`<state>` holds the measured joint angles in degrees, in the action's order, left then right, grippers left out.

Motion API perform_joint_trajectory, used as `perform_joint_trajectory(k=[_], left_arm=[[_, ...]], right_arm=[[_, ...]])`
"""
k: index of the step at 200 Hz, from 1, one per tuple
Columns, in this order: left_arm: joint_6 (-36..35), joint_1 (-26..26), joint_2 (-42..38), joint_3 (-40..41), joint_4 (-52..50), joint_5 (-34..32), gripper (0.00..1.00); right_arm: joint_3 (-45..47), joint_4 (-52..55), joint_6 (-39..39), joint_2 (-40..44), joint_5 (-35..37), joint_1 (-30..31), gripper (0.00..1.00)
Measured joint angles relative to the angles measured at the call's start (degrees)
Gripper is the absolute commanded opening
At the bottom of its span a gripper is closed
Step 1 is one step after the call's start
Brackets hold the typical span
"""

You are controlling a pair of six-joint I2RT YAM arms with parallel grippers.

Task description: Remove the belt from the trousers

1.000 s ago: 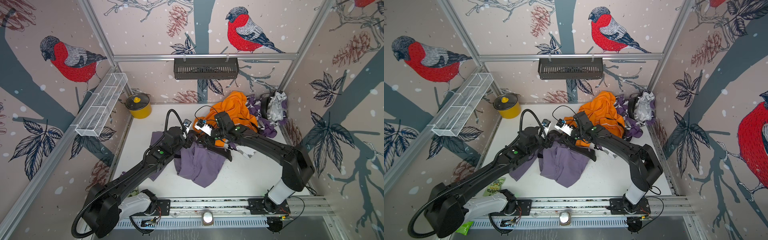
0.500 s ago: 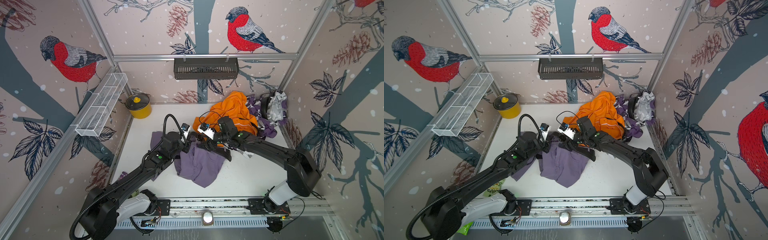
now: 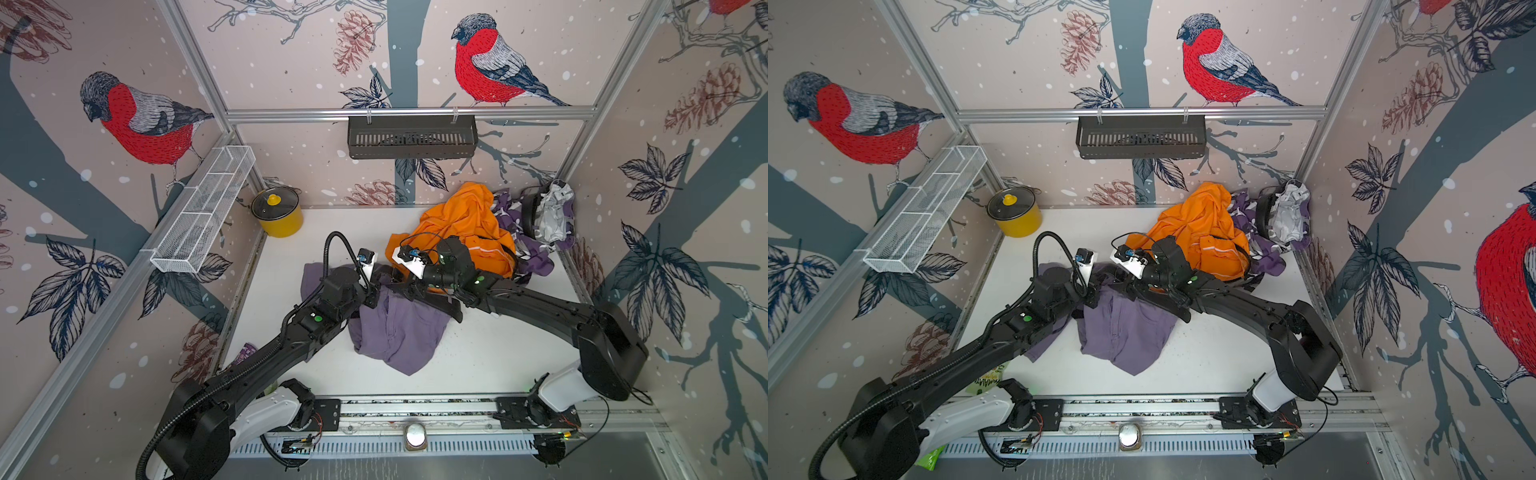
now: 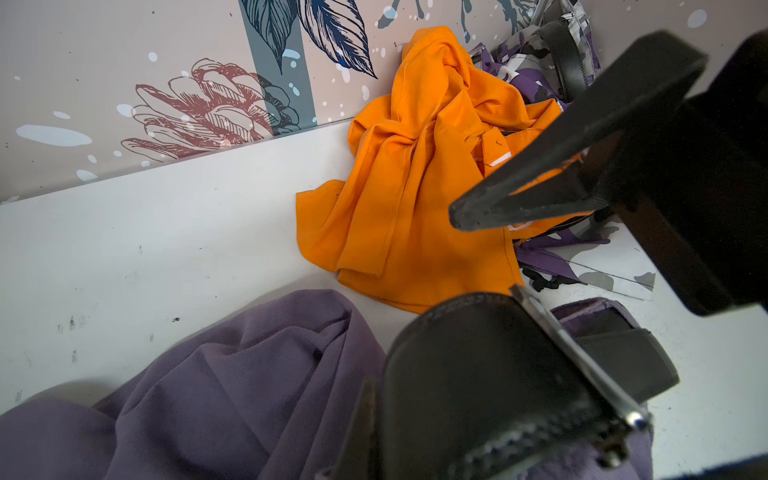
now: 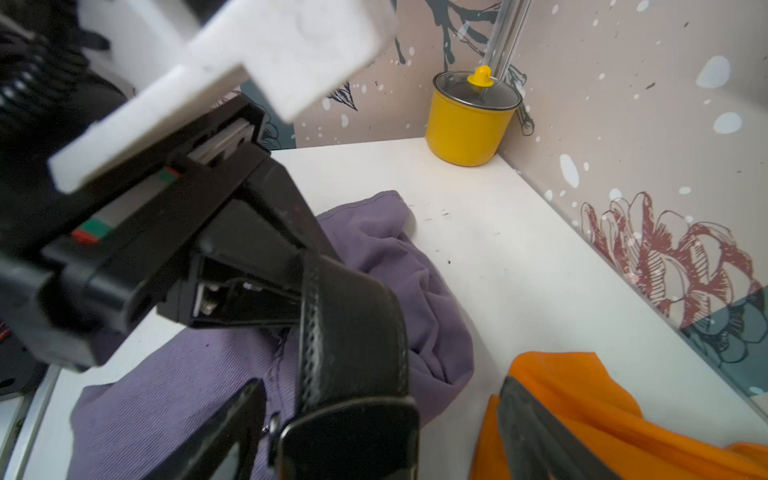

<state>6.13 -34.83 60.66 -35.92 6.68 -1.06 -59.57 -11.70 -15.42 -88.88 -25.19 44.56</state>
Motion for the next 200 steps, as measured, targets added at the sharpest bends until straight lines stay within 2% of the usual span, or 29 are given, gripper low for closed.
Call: perform_joint_trajectory(k=[103,145,166,200], left_arm=[[0.9,0.1,0.0,0.3,0.7,-0.2,0.0],[1.4,0.2,0.0,0.4,0.6,-0.5,0.0],[1.7,0.3,0.0,0.4,0.4,-0.5,0.0],[3.0,0.5,0.0,0.7,0.4,-0.6,0.0]], right_arm=[[-1.8,2.6,-1.0,-1.6,0.4,0.7,0.53],[-1.9,3.1,-1.0,-1.4,-0.3,0.5,0.33],[-1.6,3.5,-0.3,-0.7,-1.3,0.1,0.28],[-1.0,3.9,0.3,0.1,-2.1,-0.4,0.14]])
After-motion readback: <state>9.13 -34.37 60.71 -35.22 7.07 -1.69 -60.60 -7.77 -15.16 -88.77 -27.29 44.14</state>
